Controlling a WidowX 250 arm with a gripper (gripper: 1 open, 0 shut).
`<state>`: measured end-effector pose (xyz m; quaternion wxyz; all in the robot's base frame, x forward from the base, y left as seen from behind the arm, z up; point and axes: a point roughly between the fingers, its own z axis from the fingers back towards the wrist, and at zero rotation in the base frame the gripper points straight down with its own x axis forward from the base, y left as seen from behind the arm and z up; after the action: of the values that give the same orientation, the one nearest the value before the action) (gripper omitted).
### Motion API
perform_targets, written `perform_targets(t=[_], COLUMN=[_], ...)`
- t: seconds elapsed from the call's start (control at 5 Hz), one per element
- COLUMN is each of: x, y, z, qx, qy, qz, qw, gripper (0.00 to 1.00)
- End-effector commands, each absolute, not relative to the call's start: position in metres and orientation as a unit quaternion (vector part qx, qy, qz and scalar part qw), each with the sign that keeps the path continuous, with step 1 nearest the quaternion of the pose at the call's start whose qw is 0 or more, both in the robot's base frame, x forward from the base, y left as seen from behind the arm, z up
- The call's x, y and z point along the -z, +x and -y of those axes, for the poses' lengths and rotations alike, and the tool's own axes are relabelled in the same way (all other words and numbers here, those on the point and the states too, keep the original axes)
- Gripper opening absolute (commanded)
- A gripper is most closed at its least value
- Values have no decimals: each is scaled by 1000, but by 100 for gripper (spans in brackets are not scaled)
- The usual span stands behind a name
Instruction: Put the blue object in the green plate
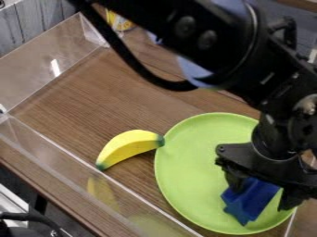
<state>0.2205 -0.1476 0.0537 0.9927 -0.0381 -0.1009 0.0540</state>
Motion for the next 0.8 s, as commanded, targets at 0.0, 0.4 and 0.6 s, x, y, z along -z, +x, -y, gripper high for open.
perform_targets(t=[0.0, 0.4, 0.6], x=[-63, -66, -61], y=[224, 233, 239], z=[154, 158, 157], qx=[-38, -30, -33], qy=[-42, -41, -40], qz=[101, 100, 103], qw=[993, 994, 993], gripper=[100, 100, 100])
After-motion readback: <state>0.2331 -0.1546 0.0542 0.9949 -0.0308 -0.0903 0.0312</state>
